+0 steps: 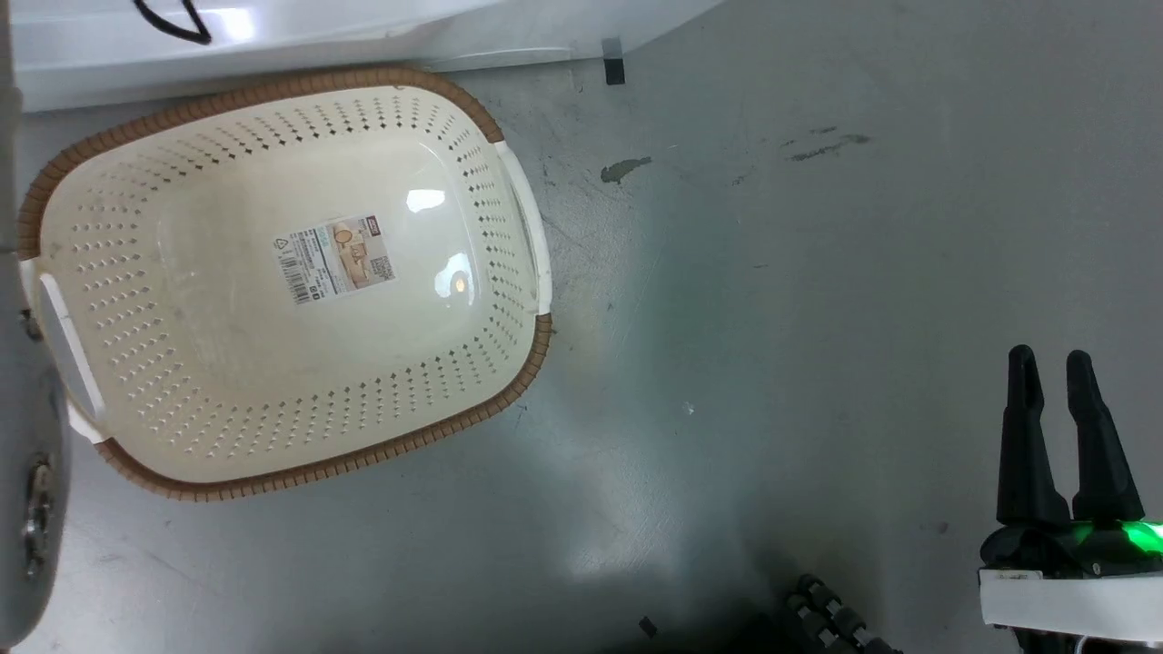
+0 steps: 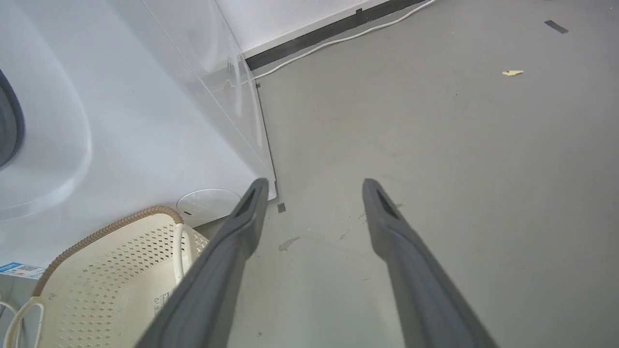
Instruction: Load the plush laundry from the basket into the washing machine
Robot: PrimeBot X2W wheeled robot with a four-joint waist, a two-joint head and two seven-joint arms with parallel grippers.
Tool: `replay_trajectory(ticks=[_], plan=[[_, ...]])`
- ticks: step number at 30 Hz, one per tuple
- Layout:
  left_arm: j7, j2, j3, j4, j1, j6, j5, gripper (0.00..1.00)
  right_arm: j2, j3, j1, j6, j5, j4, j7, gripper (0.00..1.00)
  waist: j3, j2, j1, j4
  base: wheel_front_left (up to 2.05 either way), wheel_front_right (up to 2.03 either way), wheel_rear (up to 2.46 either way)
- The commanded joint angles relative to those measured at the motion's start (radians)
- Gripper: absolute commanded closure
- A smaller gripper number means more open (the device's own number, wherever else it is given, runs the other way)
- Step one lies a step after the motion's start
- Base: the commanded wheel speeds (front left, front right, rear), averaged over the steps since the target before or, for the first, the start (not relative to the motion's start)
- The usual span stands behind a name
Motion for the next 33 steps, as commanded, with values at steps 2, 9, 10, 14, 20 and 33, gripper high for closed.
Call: replay_trajectory(ticks=[2, 9, 10, 14, 20, 33], plan=[[-0.018, -0.019, 0.001, 0.004, 0.001, 0.003, -0.017, 0.0, -0.001, -0.004, -0.007, 0.001, -0.004, -0.007, -0.004, 0.0, -0.011, 0.0, -0.0001, 0.006, 0.0, 0.0, 0.0], [-0.059, -0.094, 0.001, 0.045, 0.162, -0.002, -0.068, 0.0, -0.001, -0.018, -0.039, 0.001, -0.025, 0.01, -0.004, 0.0, -0.145, 0.0, -0.0001, 0.067, 0.0, 0.0, 0.0], [-0.061, -0.101, -0.004, 0.048, 0.182, -0.009, -0.069, 0.0, -0.001, -0.022, -0.041, 0.001, -0.029, 0.014, -0.004, 0.0, -0.163, 0.0, -0.0001, 0.075, 0.0, 0.0, 0.0], [-0.066, -0.12, -0.004, 0.05, 0.269, -0.021, -0.082, 0.0, -0.001, -0.031, -0.052, 0.001, -0.047, 0.032, -0.004, 0.0, -0.237, 0.0, -0.0001, 0.104, 0.0, 0.0, 0.0], [-0.068, -0.149, 0.009, 0.014, 0.423, -0.038, -0.104, 0.0, -0.001, -0.035, -0.04, 0.001, -0.084, 0.062, -0.004, 0.0, -0.359, 0.0, -0.0001, 0.146, 0.0, 0.0, 0.0], [-0.068, -0.212, 0.022, -0.066, 0.768, -0.089, -0.134, 0.0, -0.001, -0.007, 0.037, 0.001, -0.241, 0.127, -0.004, 0.0, -0.637, 0.0, -0.0001, 0.23, 0.0, 0.0, 0.0]])
